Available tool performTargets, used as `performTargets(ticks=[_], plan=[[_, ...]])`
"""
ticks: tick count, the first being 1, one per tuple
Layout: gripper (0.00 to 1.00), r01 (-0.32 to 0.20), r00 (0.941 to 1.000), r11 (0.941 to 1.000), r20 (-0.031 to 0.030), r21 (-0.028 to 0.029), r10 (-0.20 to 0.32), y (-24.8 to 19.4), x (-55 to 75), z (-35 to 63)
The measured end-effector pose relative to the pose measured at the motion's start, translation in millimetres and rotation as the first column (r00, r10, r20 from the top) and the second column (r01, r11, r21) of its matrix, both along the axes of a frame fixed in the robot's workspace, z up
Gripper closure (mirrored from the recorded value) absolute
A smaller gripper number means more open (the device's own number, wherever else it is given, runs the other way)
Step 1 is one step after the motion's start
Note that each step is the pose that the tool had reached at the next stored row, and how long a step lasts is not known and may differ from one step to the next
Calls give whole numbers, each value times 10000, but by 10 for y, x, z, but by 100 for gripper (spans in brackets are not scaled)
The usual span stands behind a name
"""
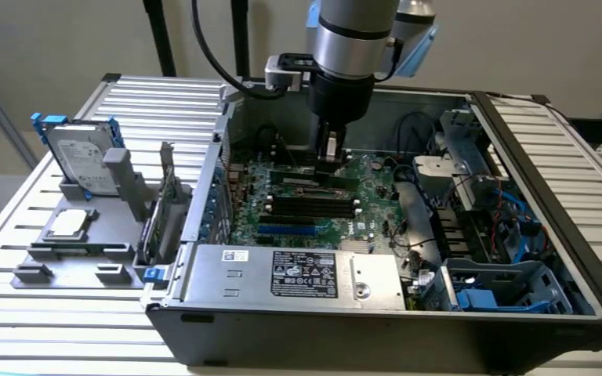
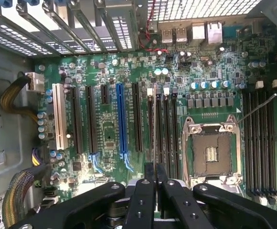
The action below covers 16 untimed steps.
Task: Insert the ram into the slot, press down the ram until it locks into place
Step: 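Insert the ram into the slot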
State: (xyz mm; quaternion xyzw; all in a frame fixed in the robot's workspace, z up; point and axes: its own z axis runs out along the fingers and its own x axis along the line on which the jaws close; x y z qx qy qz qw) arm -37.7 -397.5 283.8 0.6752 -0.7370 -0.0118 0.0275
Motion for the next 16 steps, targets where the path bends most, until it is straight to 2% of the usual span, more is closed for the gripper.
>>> performTargets(ticks=[10,16], plan=[[88,-197,9998,9998,-28,-1,197,-2,24,-130],[88,-561,9984,9984,-46,0,561,-2,28,-187]])
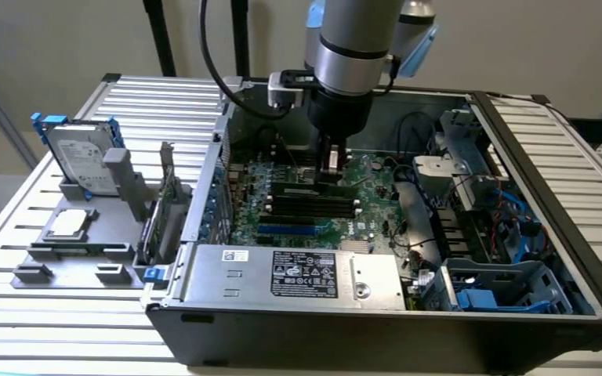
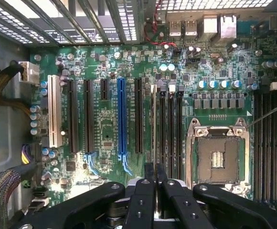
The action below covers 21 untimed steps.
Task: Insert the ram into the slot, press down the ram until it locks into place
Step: 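Insert the ram into the slot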
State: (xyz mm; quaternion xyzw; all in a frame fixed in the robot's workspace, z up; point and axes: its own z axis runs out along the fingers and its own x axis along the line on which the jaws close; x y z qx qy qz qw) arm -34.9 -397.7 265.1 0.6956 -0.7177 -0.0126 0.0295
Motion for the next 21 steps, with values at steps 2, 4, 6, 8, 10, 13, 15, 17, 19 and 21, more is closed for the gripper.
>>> performTargets(ticks=[2,4,6,8,10,13,15,17,19,21], plan=[[88,-125,9999,9999,-4,0,125,0,0,-17],[88,-204,9998,9998,-6,0,204,0,1,-34],[88,-256,9997,9997,-6,0,256,0,2,-54],[88,-268,9996,9996,-6,0,268,0,5,-79],[88,-267,9996,9996,-6,-1,267,0,9,-106],[88,-266,9996,9996,-6,0,266,1,12,-148],[88,-267,9996,9996,-6,1,267,2,14,-172],[88,-267,9996,9996,-6,0,267,7,16,-189],[88,-268,9996,9996,-7,-2,268,13,18,-200],[88,-266,9996,9996,-7,-2,266,19,19,-209]])
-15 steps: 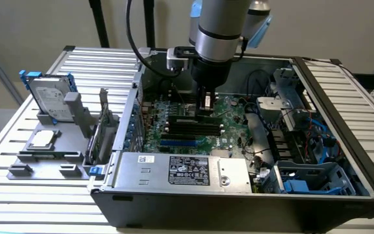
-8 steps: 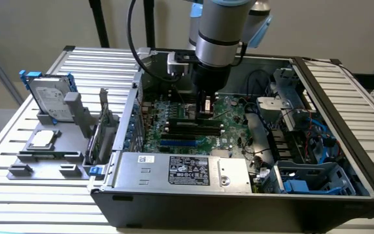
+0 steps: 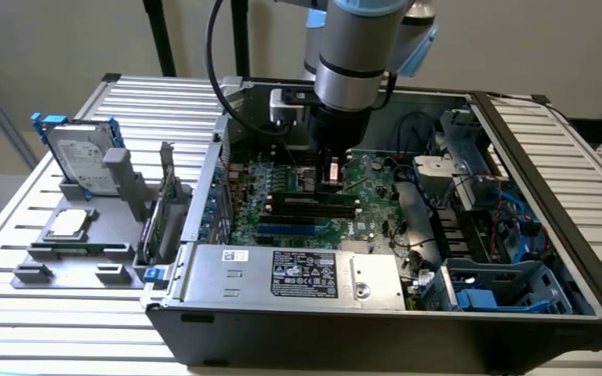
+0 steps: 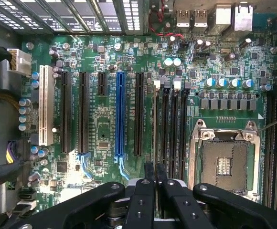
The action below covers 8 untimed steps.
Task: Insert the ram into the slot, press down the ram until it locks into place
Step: 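Insert the ram into the slot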
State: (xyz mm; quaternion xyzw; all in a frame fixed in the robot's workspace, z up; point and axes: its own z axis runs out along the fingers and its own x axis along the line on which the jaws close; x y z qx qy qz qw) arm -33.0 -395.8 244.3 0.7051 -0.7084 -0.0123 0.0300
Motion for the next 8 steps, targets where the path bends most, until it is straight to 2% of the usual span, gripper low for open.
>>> performTargets(ticks=[8], plan=[[88,2,10000,10000,1,2,-2,10,1,-30]])
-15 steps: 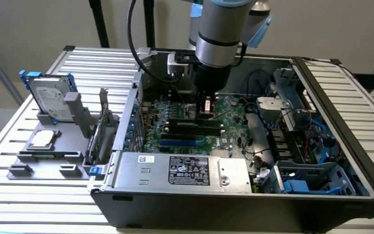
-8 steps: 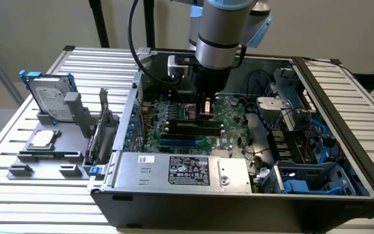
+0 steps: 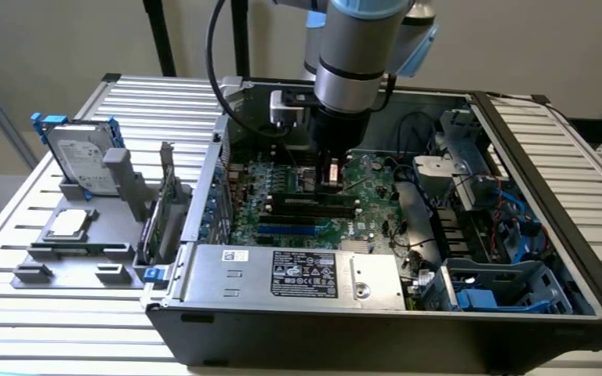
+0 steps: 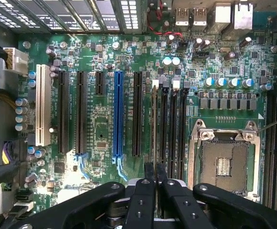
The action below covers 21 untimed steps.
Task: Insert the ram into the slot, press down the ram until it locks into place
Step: 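Insert the ram into the slot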
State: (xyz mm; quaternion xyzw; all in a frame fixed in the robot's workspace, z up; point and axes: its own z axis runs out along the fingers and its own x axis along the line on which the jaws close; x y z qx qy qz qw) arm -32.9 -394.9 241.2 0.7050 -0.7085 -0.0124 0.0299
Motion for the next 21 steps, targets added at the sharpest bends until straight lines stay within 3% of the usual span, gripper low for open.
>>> performTargets(ticks=[21], plan=[[88,37,10000,10000,-2,-21,-37,2,11,-51]])
